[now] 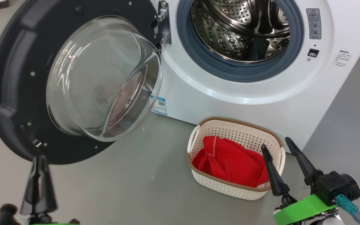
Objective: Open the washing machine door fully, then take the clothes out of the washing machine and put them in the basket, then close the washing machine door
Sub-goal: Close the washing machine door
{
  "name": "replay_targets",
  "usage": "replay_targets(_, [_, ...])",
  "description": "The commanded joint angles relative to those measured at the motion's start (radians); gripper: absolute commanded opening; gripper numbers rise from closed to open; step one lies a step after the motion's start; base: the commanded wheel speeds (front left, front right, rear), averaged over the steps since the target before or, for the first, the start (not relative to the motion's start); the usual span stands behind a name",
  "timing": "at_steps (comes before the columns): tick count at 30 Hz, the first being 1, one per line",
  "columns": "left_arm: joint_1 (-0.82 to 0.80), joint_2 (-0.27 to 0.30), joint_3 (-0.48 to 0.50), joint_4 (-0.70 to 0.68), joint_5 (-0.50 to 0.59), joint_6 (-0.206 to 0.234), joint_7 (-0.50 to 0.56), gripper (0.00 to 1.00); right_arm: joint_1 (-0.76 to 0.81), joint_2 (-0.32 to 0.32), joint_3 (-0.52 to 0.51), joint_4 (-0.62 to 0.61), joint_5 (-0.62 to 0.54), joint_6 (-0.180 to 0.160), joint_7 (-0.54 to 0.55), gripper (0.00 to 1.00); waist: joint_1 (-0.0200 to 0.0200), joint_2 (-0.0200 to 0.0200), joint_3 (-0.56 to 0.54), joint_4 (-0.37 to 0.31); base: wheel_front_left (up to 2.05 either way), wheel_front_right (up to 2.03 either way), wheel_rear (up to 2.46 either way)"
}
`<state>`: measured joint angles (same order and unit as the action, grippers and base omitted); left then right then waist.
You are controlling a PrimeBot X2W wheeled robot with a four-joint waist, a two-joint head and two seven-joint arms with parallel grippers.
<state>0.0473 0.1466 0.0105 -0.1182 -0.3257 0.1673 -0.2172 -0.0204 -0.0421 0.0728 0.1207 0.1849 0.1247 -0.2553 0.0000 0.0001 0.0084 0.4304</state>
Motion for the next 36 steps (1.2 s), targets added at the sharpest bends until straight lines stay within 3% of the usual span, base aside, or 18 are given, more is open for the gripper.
replay_targets(1, [-0.025,0.024,0.045,-0.035,0.007,0.008,-0.011,0.0,-0.011,-0.008,0.018,-0.022,0.012,0.006,-0.006,1.0,0.0,-0.0001,0.0,-0.002,0.0,0.0,0.0])
replay_targets(7, [-0.103,0.058,0.118,-0.095,0.025,0.013,-0.039,0.0,-0.007,-0.008,0.007,-0.023,0.011,0.006,-0.006,1.0,0.0,-0.0001,0.0,0.001,0.0,0.0,0.0])
replay_targets(14, [-0.296,0.143,0.214,-0.005,-0.015,-0.046,-0.044,0.0,-0.007,-0.008,0.019,-0.02,0.022,0.006,-0.006,1.0,0.0,-0.0001,-0.008,-0.001,0.0,0.0,0.0])
replay_targets(20, [-0.509,0.155,0.308,0.185,-0.255,-0.156,-0.029,0.0,-0.003,-0.008,0.045,-0.018,0.06,0.006,-0.006,1.0,0.0,-0.0001,-0.014,-0.01,0.0,0.0,0.0])
replay_targets(24, [-0.656,0.177,0.366,0.353,-0.411,-0.204,0.026,0.0,-0.008,-0.008,0.055,-0.022,0.075,0.006,-0.006,1.0,0.0,-0.0001,-0.007,-0.022,0.0,0.0,0.0])
replay_targets(28, [-0.84,0.201,0.43,0.598,-0.602,-0.191,0.19,0.0,-0.01,-0.008,0.051,-0.026,0.073,0.006,-0.006,1.0,0.0,-0.0001,0.002,-0.034,0.0,0.0,0.0])
replay_targets(29, [-0.84,0.201,0.43,0.598,-0.602,-0.191,0.19,0.0,-0.01,-0.008,0.051,-0.026,0.073,0.006,-0.006,1.0,0.0,-0.0001,0.002,-0.034,0.0,0.0,0.0])
replay_targets(31, [-0.925,0.231,0.459,0.733,-0.663,-0.146,0.271,0.0,-0.015,-0.008,0.052,-0.026,0.07,0.006,-0.006,1.0,0.0,-0.0001,0.008,-0.045,0.0,0.0,0.0])
replay_targets(36, [-1.01,0.288,0.459,0.93,-0.678,-0.05,0.381,0.0,-0.025,-0.008,0.061,-0.023,0.064,0.006,-0.006,1.0,0.0,-0.0001,0.018,-0.065,0.0,0.0,0.0])
